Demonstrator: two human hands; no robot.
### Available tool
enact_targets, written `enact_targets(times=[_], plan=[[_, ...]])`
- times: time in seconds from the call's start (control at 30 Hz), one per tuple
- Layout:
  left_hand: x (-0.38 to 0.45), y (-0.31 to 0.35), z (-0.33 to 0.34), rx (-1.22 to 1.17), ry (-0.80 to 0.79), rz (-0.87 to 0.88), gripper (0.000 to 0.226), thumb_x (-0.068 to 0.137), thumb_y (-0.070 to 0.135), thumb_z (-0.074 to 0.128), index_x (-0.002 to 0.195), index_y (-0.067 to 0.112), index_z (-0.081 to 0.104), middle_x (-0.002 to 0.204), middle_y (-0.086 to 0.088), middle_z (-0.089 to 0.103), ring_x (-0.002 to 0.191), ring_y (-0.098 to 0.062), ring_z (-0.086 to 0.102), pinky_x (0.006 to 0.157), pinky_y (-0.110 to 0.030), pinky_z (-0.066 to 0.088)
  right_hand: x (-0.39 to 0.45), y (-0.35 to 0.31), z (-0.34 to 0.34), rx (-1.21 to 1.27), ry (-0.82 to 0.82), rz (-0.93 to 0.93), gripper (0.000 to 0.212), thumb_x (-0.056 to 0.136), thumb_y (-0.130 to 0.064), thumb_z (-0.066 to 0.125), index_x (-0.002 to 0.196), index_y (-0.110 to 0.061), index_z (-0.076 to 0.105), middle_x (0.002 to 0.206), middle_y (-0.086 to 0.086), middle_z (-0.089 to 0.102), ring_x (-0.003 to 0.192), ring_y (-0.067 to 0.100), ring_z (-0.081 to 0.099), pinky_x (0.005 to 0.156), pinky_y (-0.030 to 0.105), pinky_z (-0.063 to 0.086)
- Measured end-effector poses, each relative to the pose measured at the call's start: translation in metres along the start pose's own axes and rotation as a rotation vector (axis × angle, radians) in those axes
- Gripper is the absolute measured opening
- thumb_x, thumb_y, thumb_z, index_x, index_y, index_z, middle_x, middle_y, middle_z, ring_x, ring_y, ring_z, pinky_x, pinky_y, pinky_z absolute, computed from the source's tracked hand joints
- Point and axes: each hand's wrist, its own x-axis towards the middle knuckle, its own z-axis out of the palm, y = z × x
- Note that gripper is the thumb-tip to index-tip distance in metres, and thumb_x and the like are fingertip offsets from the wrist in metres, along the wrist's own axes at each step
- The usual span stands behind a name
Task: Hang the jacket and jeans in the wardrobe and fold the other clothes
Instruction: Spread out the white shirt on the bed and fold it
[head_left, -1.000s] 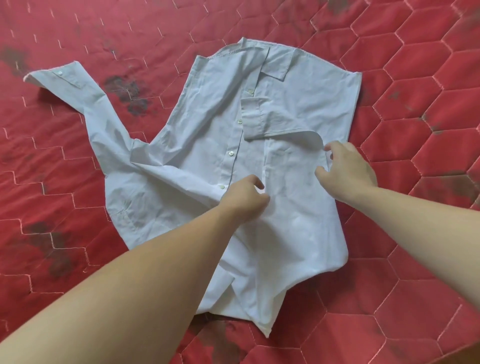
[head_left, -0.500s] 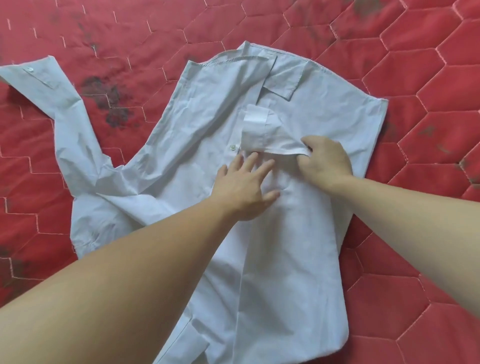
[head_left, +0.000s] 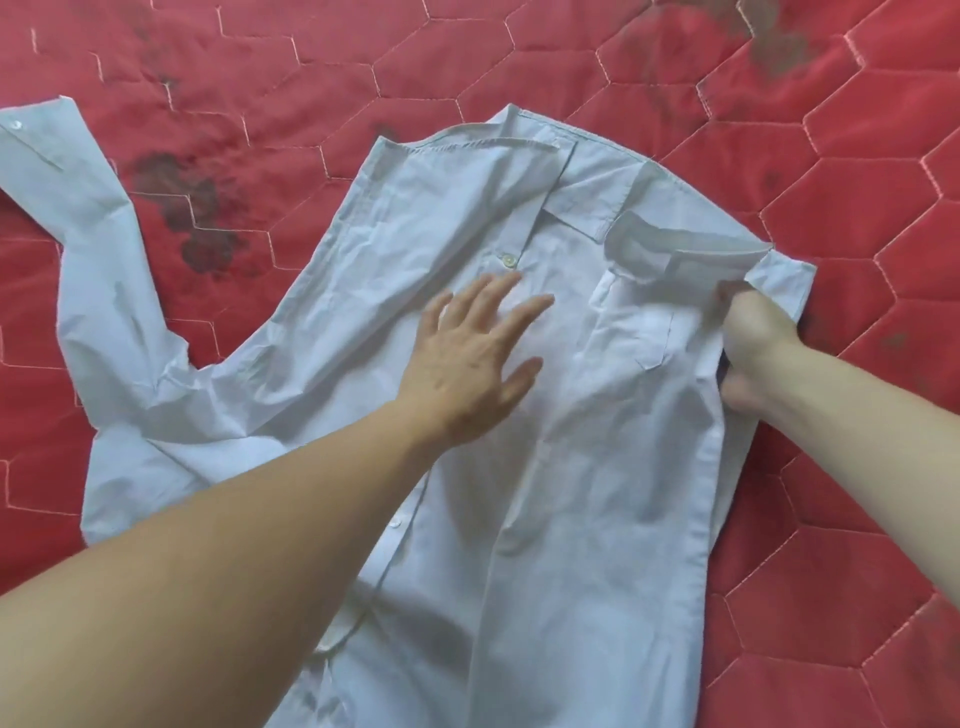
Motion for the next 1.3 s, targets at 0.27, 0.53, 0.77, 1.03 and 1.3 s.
enact_targets(times=[0.27, 0.53, 0.77, 1.03, 1.3], plan=[[0.047, -0.020, 0.001, 0.111, -0.312, -0.128, 0.088, 0.080, 0.083, 0.030, 0.150, 0.048, -0.010, 0.161, 0.008, -0.021, 0.148, -0.025, -0.020, 0.115, -0.060, -0.011, -0.011, 0.043, -0.015, -1.130, 0.177, -0.947, 0.054, 0.093, -0.049, 0.027, 0.103, -0.005, 0.057, 0.111, 0.015, 0.054, 0.115, 0.036, 0.047, 0.098, 0.045, 0.033], [0.085, -0.013, 0.007, 0.084, -0.234, -0.162, 0.087, 0.078, 0.086, 0.024, 0.149, 0.049, -0.010, 0.162, 0.009, -0.019, 0.148, -0.023, -0.023, 0.113, -0.062, -0.014, 0.032, 0.013, -0.023, -1.311, 0.188, -0.961, 0.091, 0.085, -0.067, 0.020, 0.154, -0.008, 0.016, 0.160, 0.012, 0.019, 0.149, 0.025, 0.008, 0.120, 0.042, 0.003], [0.106, -0.047, -0.005, -0.072, -0.090, -0.241, 0.084, 0.082, 0.080, 0.035, 0.150, 0.050, -0.003, 0.163, 0.007, -0.012, 0.150, -0.019, -0.013, 0.116, -0.059, -0.008, 0.069, -0.027, -0.044, -1.359, 0.151, -0.967, 0.093, 0.085, -0.072, 0.024, 0.156, -0.014, 0.009, 0.161, 0.011, 0.014, 0.148, 0.028, 0.012, 0.119, 0.051, 0.014], [0.062, -0.108, -0.024, 0.029, -0.152, -0.414, 0.071, 0.089, 0.074, 0.022, 0.152, 0.046, 0.003, 0.164, 0.008, -0.009, 0.150, -0.019, -0.013, 0.117, -0.056, -0.012, 0.069, -0.045, -0.044, -1.388, 0.111, -0.868, 0.100, 0.078, -0.079, 0.027, 0.155, -0.017, 0.012, 0.161, 0.012, 0.016, 0.148, 0.028, 0.015, 0.118, 0.052, 0.020], [-0.024, -0.165, -0.053, 0.085, -0.098, -0.502, 0.062, 0.095, 0.065, 0.022, 0.152, 0.044, 0.009, 0.164, 0.007, 0.005, 0.151, -0.016, -0.002, 0.119, -0.052, -0.007, -0.034, -0.022, 0.106, -1.070, 0.227, -1.028, 0.089, 0.085, -0.042, 0.065, 0.153, -0.011, 0.017, 0.162, 0.014, 0.003, 0.150, 0.028, 0.003, 0.120, 0.044, 0.002]])
